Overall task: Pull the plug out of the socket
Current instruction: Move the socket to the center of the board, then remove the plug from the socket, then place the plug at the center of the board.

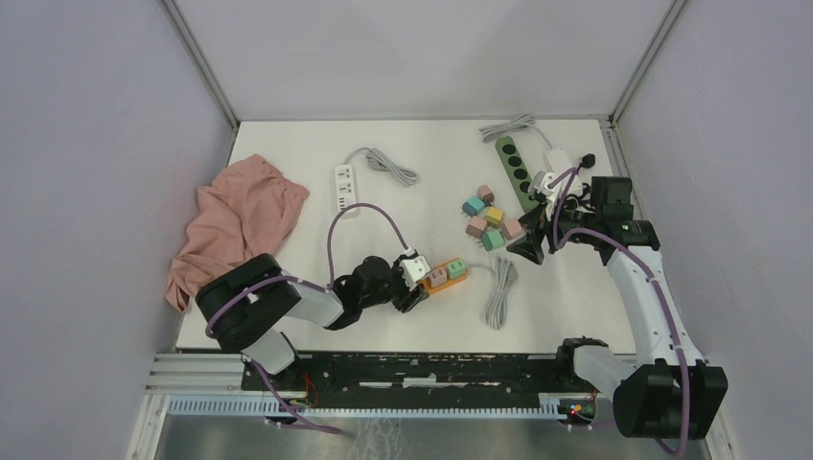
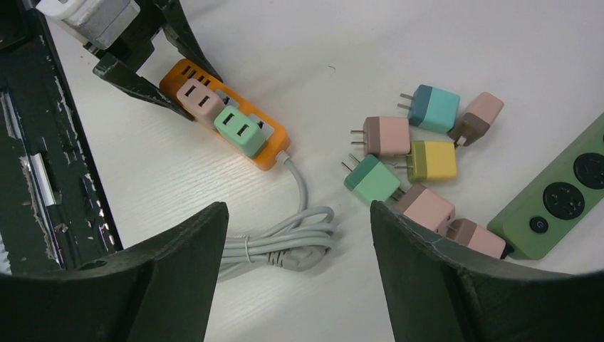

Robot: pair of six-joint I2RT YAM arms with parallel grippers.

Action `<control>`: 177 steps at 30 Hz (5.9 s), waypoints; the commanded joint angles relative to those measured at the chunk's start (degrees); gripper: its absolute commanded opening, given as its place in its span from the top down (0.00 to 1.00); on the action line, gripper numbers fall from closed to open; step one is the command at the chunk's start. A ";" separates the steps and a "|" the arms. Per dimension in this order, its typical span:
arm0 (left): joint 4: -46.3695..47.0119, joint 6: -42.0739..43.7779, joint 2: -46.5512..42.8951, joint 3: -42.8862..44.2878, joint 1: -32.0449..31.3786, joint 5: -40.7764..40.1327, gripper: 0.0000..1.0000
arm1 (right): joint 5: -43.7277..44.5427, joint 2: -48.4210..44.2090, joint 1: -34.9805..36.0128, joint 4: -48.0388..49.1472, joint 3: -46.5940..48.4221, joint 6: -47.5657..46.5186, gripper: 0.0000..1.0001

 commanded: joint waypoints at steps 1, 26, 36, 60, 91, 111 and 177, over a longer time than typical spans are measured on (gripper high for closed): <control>0.34 1.20 0.85 1.58 -0.72 5.61 0.91 | -5.43 -0.35 -0.29 -1.33 -0.56 -4.58 0.20; 3.86 5.88 0.52 -1.40 -7.75 5.03 0.97 | 5.67 15.52 27.38 -6.78 -3.30 -33.52 0.23; 3.93 5.66 -0.28 -1.67 -7.86 3.47 0.97 | 13.44 18.91 33.03 -2.57 -4.29 -29.47 0.38; 3.79 4.46 0.89 -1.46 -7.85 2.39 0.97 | 12.76 20.02 35.64 -0.04 -0.92 -18.66 0.92; 2.55 4.09 2.07 -0.63 -7.95 1.64 0.97 | 12.00 15.87 30.55 -0.88 -1.58 -19.05 1.00; 1.54 3.90 2.06 -0.06 -7.84 1.51 0.97 | 4.35 17.39 33.64 -9.33 -1.18 -28.76 1.00; 0.01 2.28 0.67 0.40 -7.82 0.61 0.97 | 27.06 25.56 6.13 35.71 -0.60 46.86 0.35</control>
